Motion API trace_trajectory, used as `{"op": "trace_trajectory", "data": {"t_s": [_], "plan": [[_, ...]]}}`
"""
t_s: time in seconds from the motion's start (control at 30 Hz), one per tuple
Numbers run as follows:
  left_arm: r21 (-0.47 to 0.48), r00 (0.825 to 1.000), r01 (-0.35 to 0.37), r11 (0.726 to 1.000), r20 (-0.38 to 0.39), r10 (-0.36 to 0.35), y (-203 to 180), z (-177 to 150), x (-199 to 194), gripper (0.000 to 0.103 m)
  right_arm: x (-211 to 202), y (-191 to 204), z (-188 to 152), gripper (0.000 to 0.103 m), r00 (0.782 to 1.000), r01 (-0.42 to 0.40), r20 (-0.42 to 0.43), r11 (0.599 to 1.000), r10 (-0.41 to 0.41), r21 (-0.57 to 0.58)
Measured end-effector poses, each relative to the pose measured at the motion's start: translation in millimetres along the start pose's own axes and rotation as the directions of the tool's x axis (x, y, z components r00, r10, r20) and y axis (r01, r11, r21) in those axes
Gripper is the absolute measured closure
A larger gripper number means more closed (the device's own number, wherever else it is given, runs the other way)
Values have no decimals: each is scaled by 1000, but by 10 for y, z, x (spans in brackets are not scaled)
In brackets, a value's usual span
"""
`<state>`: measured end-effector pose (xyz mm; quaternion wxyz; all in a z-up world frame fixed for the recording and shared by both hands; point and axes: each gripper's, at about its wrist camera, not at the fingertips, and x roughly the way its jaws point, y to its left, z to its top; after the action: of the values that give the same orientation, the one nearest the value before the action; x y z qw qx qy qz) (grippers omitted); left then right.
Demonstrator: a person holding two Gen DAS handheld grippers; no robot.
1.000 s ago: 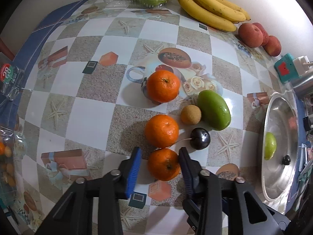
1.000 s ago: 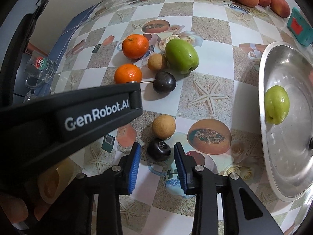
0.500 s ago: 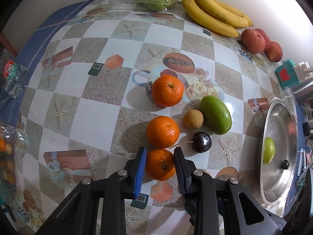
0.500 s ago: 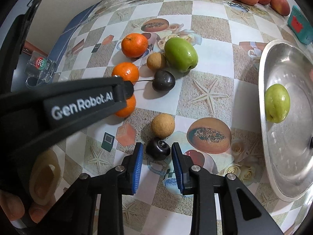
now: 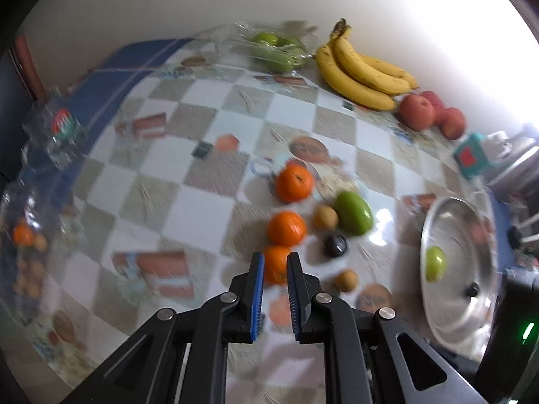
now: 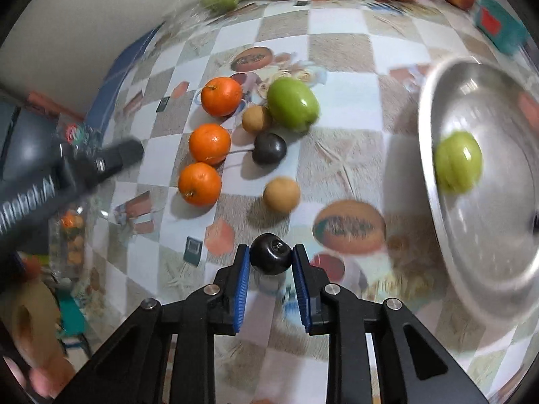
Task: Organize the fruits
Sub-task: 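Grasp a second black plum with the right gripper while the left gripper moves to a mandarin, then close the left gripper on the mandarin and lift it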
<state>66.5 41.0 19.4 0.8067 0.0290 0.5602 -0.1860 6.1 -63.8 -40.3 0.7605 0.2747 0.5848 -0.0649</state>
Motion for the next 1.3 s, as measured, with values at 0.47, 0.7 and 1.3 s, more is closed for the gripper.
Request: {"op": "trace_trajectory", "data": {"t_s": [0.47,0.7,1.3], "plan": [[-106,993,67,992,-86,-76,256,62,342,47,-426,-62,-40,77,993,8,114,999,-13,43],[-76,984,103,992,-140,-113,100,83,556,47,-421,-38,18,77,992,26,119,999,-29,25],[-39,993,8,999,-116,-12,21,92,513,68,-508,-204,70,77,992,-29,125,999,25,36]]}}
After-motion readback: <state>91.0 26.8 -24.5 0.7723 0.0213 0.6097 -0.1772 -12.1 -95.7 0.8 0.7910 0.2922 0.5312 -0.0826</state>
